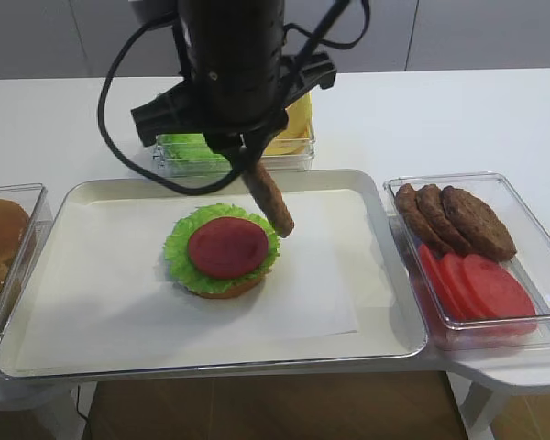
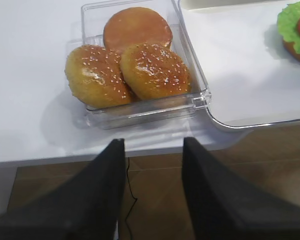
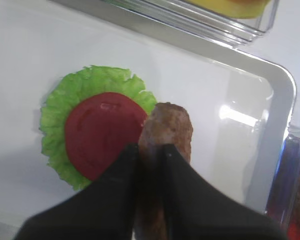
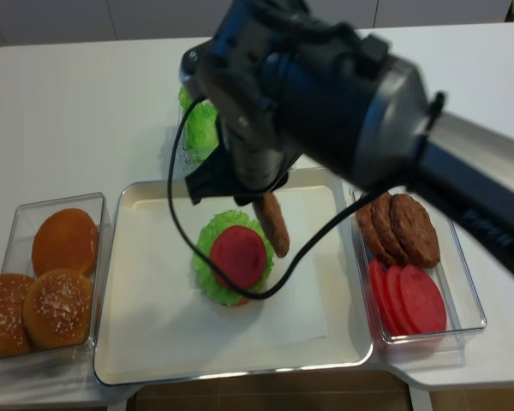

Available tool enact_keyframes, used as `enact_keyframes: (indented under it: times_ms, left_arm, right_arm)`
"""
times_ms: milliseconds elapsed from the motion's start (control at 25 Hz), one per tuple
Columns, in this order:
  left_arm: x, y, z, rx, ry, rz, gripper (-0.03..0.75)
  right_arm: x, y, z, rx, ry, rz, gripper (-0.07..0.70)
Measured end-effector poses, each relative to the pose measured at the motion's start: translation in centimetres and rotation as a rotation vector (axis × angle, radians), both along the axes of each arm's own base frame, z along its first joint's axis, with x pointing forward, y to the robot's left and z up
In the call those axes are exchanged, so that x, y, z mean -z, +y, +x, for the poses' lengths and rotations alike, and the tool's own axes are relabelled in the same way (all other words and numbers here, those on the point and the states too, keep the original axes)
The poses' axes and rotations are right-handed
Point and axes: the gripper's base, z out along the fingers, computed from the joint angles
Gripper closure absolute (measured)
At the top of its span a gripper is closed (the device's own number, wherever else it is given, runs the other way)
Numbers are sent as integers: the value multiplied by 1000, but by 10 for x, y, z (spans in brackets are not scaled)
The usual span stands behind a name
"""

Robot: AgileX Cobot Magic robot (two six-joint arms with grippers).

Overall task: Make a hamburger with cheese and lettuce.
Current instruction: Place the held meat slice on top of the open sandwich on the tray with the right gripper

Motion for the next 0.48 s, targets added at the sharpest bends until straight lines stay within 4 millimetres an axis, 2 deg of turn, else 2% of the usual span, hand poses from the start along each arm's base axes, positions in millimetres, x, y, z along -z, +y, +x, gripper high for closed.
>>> enact_keyframes:
  times_ms: [320, 480]
  left_arm:
    - [0, 0, 0, 0, 0, 0, 428]
    - [0, 0, 0, 0, 0, 0, 427]
  right_arm:
    - [24, 27, 2, -67, 20, -44, 527]
    - [32, 32, 3, -83, 26, -61, 527]
